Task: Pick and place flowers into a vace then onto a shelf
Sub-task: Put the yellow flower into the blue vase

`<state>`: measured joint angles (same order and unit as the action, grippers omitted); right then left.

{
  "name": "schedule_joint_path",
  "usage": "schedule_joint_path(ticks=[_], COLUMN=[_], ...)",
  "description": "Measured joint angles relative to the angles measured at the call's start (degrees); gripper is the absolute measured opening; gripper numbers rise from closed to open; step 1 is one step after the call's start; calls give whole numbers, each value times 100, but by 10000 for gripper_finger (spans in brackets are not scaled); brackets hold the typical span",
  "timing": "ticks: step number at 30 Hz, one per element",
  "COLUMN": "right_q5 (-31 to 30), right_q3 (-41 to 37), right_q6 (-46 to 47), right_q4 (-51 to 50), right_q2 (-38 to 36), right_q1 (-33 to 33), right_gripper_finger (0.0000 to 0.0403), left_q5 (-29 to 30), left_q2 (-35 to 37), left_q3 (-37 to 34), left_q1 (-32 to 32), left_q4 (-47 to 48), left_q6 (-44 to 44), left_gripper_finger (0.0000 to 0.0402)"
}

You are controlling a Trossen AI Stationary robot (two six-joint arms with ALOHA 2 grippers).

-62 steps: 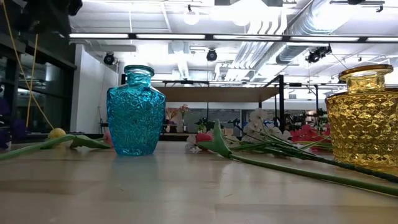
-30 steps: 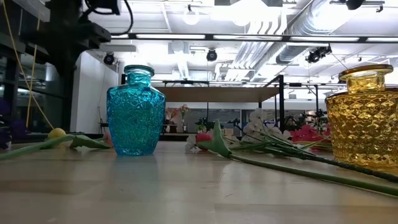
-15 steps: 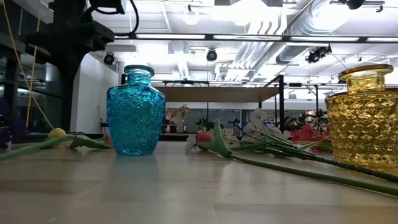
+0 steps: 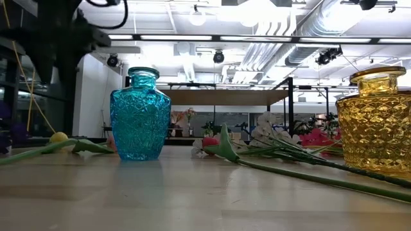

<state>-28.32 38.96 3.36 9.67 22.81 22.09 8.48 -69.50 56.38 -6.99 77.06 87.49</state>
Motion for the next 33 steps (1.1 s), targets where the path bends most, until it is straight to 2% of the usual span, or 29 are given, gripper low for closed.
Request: schedule_joint_path(ticks=[6, 11, 15, 26, 33], right_q5=[184, 254, 330, 891, 1221], right_q3=[0, 0, 0, 0, 0], right_q6=[1, 26, 65, 213, 332], right_q4=[-24, -22, -20, -17, -16], right_q2=[0, 0, 0, 0, 0], right_q1=[0, 0, 2, 2, 2], right_gripper_finger=[287, 287, 287, 287, 287], left_q5=[-67, 183, 394, 467, 742], left_q2=[-8, -6, -4, -3, -4], left_q3=[-958, -1540, -1791, -2268, -2682], left_q1=[-358, -386, -390, -390, -388], left_q4=[-1056, -1782, -2266, -2630, -3430], left_q6=[967, 1588, 1782, 2287, 2383], left_gripper_finger=[216, 214, 212, 211, 211])
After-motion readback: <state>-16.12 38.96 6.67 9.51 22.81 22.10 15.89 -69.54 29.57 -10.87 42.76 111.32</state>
